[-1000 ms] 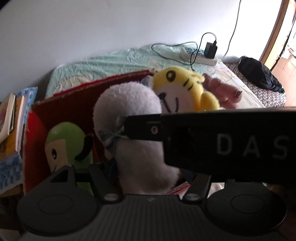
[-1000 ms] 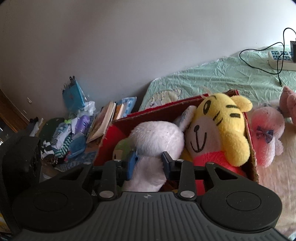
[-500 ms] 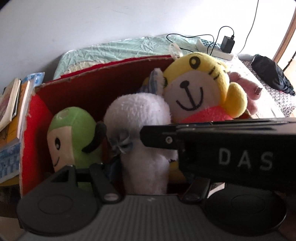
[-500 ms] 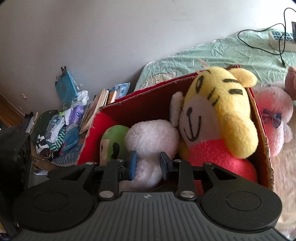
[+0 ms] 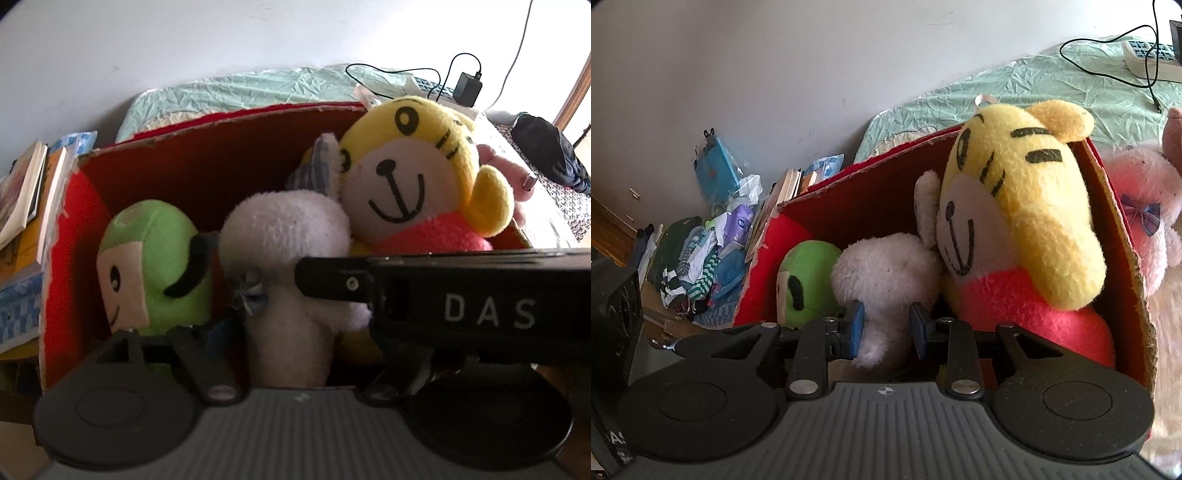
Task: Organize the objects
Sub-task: 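Lower the bunny into the box beside the green plush, open right gripper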
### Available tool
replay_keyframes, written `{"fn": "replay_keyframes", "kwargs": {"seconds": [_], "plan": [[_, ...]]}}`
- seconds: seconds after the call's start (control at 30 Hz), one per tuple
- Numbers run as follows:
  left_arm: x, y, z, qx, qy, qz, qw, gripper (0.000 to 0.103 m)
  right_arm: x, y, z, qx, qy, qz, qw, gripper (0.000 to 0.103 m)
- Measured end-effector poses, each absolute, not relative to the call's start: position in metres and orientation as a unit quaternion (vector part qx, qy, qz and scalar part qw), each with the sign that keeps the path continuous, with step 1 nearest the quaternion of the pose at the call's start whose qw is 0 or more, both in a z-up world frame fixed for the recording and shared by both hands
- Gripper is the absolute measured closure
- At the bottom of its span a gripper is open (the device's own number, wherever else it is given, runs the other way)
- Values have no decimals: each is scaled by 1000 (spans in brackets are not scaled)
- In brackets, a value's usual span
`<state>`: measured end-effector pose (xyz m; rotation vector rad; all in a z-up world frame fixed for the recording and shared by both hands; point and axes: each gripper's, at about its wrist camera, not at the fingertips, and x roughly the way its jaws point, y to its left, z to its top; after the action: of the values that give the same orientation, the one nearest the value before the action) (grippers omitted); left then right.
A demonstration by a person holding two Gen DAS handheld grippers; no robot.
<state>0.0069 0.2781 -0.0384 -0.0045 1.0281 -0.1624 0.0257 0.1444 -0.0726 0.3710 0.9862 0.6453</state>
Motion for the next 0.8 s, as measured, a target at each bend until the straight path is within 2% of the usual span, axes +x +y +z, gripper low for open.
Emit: {"fn": "replay_keyframes", "kwargs": {"seconds": [0.8], "plan": [[-15, 267, -17, 33, 460, -63, 885, 15, 5, 109, -55, 220, 432, 272, 832, 71]]}}
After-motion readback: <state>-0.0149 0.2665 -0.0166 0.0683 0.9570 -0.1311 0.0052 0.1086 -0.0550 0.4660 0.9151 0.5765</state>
